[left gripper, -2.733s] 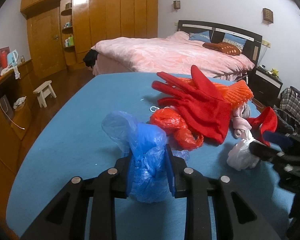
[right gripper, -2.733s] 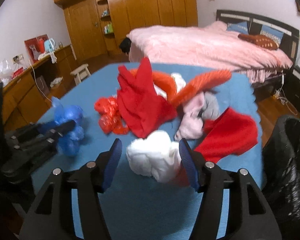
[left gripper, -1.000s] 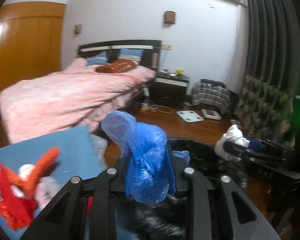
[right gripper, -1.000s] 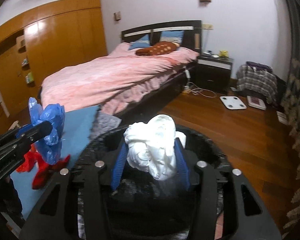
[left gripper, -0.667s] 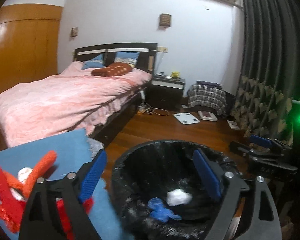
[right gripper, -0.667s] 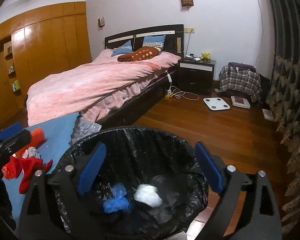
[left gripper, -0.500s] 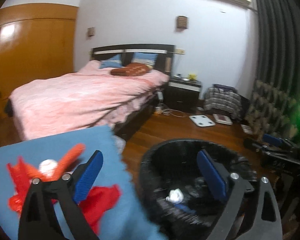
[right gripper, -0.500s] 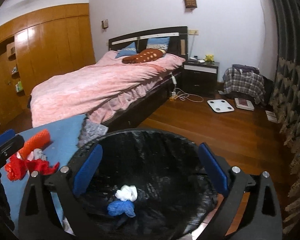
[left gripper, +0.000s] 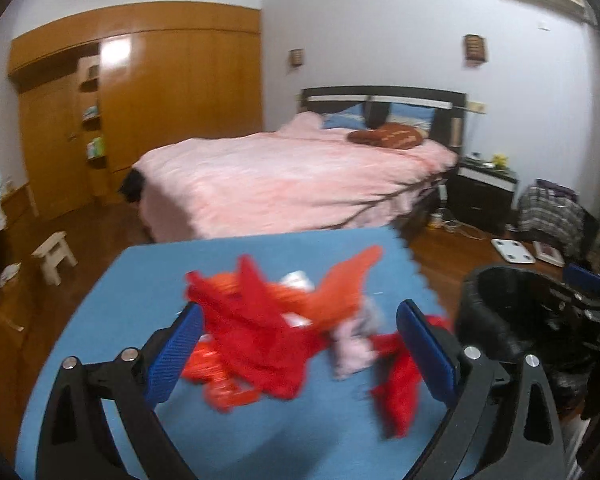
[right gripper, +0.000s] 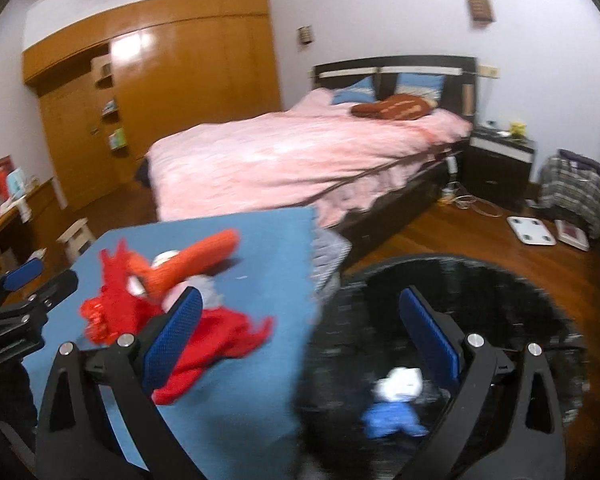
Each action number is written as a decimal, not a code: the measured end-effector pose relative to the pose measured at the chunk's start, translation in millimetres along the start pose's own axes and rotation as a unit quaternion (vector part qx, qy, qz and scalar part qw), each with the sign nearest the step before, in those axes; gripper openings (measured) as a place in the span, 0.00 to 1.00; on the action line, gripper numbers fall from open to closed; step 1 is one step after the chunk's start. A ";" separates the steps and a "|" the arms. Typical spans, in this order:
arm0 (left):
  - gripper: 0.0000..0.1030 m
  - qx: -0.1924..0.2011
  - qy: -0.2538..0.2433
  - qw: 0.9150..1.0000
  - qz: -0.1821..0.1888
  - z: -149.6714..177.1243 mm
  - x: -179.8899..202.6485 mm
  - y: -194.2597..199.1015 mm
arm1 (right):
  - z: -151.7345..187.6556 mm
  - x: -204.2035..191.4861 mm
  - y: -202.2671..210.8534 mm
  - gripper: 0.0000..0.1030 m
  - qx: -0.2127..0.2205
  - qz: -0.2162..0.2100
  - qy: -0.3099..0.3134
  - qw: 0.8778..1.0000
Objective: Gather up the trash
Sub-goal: 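Grasp the red plastic bag with the left gripper while the right gripper grasps a red glove, then carry the red bag and red glove over the bin and release both, then move both grippers back over the remaining pile on the table, then grasp the pink sock with the right gripper while the left gripper grasps the red glove, then carry the red glove and pink sock over the bin and release both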
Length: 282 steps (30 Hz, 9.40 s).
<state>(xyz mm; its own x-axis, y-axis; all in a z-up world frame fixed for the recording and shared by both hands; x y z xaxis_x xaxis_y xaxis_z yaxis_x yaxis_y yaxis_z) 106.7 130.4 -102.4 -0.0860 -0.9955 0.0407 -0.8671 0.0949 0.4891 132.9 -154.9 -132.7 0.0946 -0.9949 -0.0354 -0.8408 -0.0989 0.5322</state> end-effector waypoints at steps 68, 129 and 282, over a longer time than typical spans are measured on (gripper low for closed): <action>0.19 -0.056 0.047 0.997 -0.037 51.0 -66.4 -33.4 | 25.8 -76.2 -59.2 0.19 -0.095 -0.097 0.049 0.990; 0.19 -0.006 -0.080 0.970 0.228 -37.4 229.2 -54.0 | -2.4 184.7 37.2 0.19 -0.017 0.105 -0.066 0.992; 0.69 -0.113 0.095 0.988 0.039 65.5 -66.0 -74.5 | 59.4 -80.1 -95.2 0.51 -0.164 -0.072 0.061 0.982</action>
<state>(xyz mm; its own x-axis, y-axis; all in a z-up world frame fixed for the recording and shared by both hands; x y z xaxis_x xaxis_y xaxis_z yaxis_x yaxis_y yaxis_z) 144.8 189.5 -198.7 -0.0361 -0.9703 0.2390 -0.7280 0.1894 0.6589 173.7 -67.1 -230.8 0.2799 -0.9593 -0.0380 -0.5991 -0.2055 0.7739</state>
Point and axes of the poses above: each gripper's, at about its wrist camera, not at the fingertips, and y roughly against the way its jaws point, x to its right, z to its underside, the point moved 2 cm from there along -y, roughly the way its jaws point, and after that the axes turned 7 degrees about z, right-handed, at the moved point
